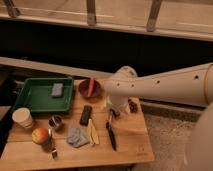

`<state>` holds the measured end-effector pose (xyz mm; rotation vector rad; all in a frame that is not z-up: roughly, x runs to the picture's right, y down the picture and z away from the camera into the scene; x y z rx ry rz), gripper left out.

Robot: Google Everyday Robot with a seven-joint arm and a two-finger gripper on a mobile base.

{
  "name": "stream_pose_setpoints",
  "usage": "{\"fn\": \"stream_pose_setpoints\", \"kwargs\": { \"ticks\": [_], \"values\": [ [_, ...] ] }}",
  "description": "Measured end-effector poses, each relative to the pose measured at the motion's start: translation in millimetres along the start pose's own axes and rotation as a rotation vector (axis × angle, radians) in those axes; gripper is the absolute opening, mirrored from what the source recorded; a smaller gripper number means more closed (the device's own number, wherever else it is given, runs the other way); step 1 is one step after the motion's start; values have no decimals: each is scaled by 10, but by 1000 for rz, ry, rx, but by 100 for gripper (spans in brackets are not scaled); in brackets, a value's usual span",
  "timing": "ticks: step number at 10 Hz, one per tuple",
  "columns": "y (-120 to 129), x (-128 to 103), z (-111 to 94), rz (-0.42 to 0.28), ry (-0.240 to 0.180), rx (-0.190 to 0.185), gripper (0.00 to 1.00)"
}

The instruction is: Place brush in metal cup

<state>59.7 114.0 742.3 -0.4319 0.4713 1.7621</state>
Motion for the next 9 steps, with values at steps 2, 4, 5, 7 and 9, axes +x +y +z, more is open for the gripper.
{"fn": "stream_pose_setpoints", "kwargs": {
  "ticks": [2,4,5,7,9],
  "values": [
    [20,-45,170,20,24,-16,80],
    [20,-44,173,23,26,-18,80],
    [11,-45,172,25,26,-17,80],
    [15,-38,239,39,54,-17,80],
    [32,34,489,45,115,-15,80]
  ]
}}
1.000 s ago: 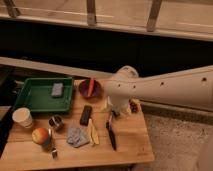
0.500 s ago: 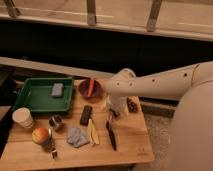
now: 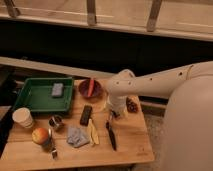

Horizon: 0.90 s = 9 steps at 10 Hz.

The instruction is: Place brush in metal cup

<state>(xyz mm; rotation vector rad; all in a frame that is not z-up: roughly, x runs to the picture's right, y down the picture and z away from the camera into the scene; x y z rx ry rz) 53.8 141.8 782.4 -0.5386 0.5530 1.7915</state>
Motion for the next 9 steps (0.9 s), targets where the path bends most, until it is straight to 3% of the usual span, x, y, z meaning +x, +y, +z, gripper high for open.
{"fn": "stream_pose_setpoints", "kwargs": {
  "ticks": [2,5,8,9],
  "values": [
    [16,85,356,7,74,-4,80],
    [100,247,649,-1,170,-22,80],
    [125,377,847,-7,231,-17,78],
    [126,386,883,-7,238,-15,70]
  ]
}}
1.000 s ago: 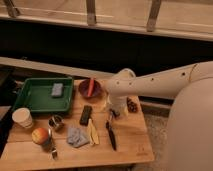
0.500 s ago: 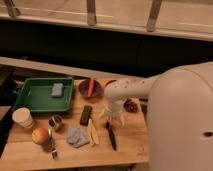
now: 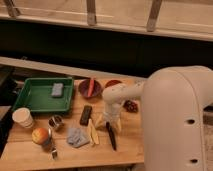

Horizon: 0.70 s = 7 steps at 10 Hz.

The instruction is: Place brush in metal cup

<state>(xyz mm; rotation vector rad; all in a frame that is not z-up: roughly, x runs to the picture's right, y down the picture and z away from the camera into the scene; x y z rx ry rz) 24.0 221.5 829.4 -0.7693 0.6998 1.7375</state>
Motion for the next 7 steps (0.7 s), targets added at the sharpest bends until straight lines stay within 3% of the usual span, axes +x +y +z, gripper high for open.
{"fn": "stream_pose_setpoints", "kwargs": {
  "ticks": [6,7],
  "values": [
    [-89,-121,-6,20,-23,20,11],
    [-93,-129,-15,21,-24,21,5]
  ]
}}
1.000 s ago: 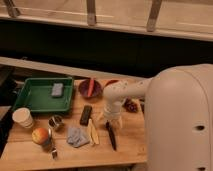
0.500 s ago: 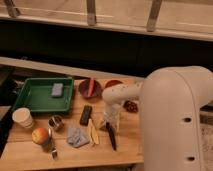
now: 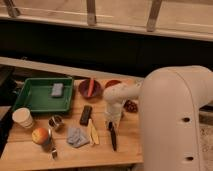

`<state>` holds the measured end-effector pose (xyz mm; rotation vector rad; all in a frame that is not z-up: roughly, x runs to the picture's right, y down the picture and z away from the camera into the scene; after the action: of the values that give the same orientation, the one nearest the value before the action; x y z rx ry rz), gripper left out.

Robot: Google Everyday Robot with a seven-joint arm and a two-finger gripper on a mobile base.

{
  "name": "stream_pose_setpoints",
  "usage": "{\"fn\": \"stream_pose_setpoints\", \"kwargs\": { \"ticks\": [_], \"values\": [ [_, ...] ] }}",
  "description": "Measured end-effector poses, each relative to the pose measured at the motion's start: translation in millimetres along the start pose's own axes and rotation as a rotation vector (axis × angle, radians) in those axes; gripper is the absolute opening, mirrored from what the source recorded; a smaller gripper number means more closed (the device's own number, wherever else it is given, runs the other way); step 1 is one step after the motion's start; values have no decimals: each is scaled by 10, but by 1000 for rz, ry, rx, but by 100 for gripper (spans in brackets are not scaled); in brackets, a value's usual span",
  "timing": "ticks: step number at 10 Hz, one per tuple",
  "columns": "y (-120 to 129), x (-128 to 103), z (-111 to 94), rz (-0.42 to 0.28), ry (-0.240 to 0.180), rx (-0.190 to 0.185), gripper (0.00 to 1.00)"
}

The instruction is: Place brush in metal cup

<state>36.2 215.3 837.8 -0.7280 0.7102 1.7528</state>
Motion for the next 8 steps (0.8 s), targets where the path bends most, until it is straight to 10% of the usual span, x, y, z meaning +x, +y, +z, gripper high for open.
{"fn": "stream_pose_setpoints", "kwargs": {
  "ticks": [3,8],
  "values": [
    [36,-9,-44,-11,-17,2,4],
    [220,-314,-630,-90,-195,7,4]
  ]
}}
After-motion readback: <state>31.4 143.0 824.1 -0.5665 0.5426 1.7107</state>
